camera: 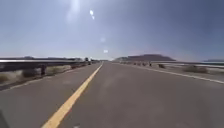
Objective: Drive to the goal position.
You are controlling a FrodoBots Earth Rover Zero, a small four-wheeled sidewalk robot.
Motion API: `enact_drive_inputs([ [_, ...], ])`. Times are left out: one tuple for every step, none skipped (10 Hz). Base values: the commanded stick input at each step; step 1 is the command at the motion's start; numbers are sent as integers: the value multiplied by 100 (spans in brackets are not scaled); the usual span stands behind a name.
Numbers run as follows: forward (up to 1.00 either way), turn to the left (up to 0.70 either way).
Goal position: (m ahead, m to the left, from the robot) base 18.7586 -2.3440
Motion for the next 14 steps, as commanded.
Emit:
enact_drive_inputs([
  [85,34],
  [85,34],
  [85,0],
  [85,0],
  [85,0],
  [85,0],
  [85,0],
  [85,0],
  [85,0],
  [85,0],
  [85,0],
  [85,0],
  [85,0],
  [85,0],
])
